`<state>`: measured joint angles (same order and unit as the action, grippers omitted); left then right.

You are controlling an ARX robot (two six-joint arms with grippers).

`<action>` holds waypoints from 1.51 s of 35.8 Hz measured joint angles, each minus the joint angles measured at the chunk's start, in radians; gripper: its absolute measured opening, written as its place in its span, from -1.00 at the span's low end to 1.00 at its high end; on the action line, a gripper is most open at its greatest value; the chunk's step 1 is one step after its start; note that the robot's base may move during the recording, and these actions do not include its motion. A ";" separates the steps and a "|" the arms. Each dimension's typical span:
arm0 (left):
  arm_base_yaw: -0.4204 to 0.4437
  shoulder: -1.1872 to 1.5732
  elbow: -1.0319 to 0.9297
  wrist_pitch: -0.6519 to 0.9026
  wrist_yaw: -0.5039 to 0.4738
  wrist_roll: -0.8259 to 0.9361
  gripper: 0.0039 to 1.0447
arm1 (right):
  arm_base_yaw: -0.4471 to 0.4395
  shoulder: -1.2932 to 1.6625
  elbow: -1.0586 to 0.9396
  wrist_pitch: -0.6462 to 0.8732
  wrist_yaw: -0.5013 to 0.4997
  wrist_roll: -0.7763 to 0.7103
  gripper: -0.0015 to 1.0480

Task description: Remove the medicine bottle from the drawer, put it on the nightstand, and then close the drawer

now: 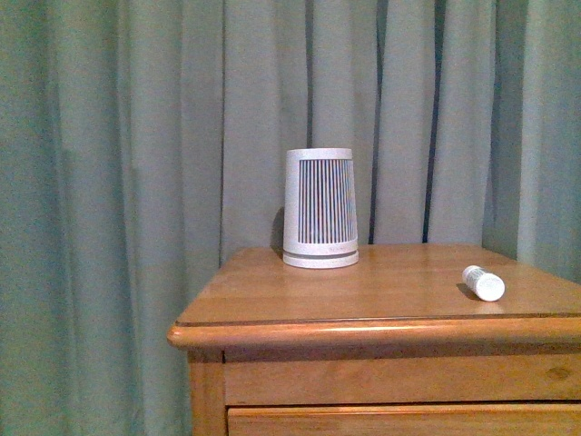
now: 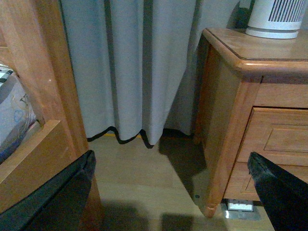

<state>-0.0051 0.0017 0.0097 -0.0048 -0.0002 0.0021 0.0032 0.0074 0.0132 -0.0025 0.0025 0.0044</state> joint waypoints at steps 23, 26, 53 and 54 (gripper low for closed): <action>0.000 0.000 0.000 0.000 0.000 0.000 0.88 | 0.000 0.000 0.000 0.000 0.000 -0.001 0.06; 0.000 0.000 0.000 0.000 0.000 0.000 0.88 | 0.000 0.000 0.000 0.000 0.000 -0.001 0.29; 0.000 0.000 0.000 0.000 0.000 0.000 0.88 | 0.000 0.000 0.000 0.000 0.000 -0.001 0.87; 0.000 0.000 0.000 0.000 0.000 0.000 0.88 | 0.000 0.000 0.000 0.000 0.000 -0.001 0.87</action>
<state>-0.0051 0.0017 0.0097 -0.0048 -0.0002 0.0021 0.0032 0.0071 0.0132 -0.0025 0.0021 0.0032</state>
